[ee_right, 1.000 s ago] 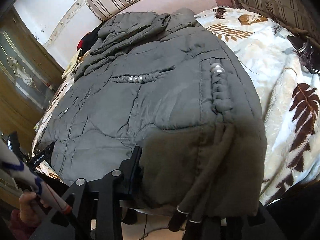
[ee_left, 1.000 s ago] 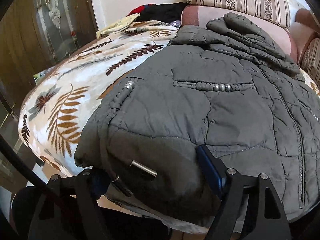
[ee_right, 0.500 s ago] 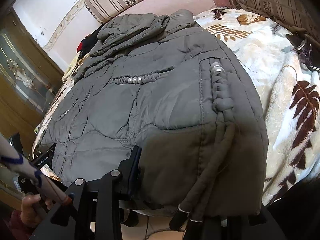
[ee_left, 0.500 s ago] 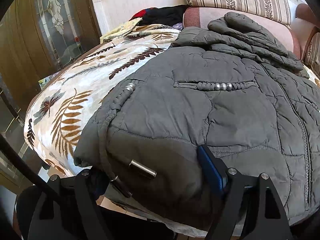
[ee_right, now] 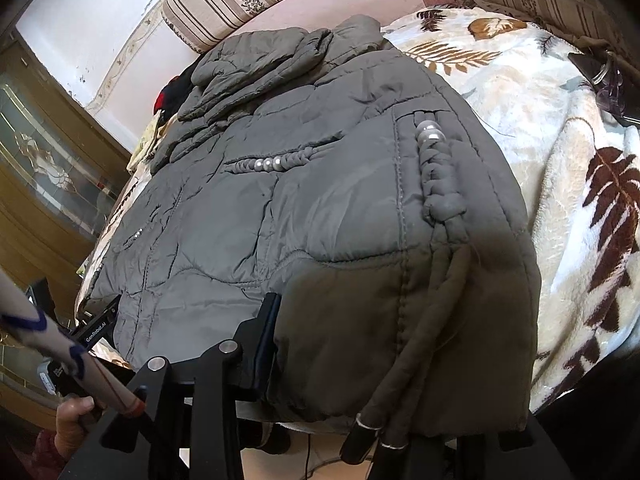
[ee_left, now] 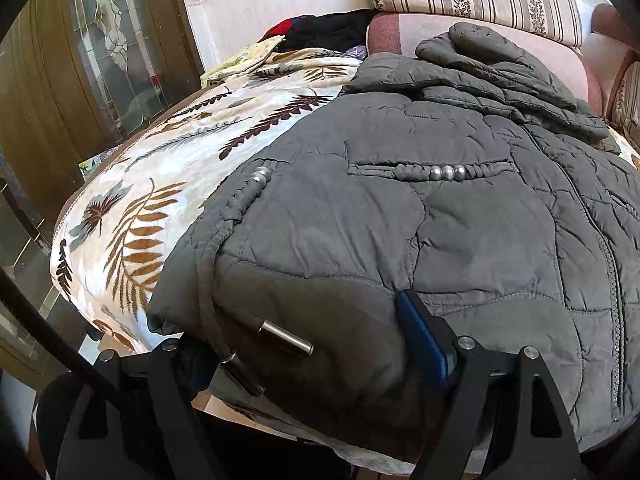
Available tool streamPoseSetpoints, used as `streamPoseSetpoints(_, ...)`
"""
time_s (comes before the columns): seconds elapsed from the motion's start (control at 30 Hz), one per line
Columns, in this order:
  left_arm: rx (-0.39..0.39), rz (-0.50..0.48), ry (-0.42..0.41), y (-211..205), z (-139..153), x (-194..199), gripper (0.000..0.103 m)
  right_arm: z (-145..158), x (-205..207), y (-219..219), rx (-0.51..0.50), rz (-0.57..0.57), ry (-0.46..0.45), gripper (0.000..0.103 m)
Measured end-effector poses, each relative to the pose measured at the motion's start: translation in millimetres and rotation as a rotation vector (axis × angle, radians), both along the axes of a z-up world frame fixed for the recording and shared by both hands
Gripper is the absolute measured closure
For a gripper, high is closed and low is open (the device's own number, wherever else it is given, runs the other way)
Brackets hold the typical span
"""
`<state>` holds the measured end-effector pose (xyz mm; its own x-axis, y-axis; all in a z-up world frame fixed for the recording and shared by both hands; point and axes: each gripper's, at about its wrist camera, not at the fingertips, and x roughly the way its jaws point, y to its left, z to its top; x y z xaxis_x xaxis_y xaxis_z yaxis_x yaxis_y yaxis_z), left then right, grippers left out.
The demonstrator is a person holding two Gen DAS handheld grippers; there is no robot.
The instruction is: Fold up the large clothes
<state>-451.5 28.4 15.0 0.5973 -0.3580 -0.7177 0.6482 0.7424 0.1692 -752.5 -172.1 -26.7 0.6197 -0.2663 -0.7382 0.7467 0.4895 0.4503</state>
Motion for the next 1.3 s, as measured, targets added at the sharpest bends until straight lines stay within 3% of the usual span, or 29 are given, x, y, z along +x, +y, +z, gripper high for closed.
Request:
streamPoseSetpoints(0.4, 0.001, 0.001, 0.000, -0.4, 0.1, -0.7, 0.022, 1.0, 3.0, -0.4, 0.000, 0.011, 0.017, 0.058)
streamPoseSetpoints(0.57, 0.003, 0.000, -0.001, 0.0, 0.7, -1.1, 0.022, 4.7, 2.5, 1.5, -0.029, 0.014, 0.025, 0.069)
streamPoseSetpoints(0.83, 0.005, -0.001, -0.007, -0.2, 1.7, -1.8, 0.022, 9.5, 7.5, 6.5, -0.092, 0.030, 0.060, 0.077)
streamPoseSetpoints(1.2, -0.001, -0.001, -0.002, 0.4, 2.7, -2.1, 0.024, 8.7, 7.8, 7.0, -0.100, 0.032, 0.063, 0.078)
streamPoseSetpoints(1.3, -0.021, 0.003, 0.001, 3.0, 6.1, -2.0, 0.028, 8.7, 7.8, 7.0, -0.100, 0.032, 0.064, 0.078)
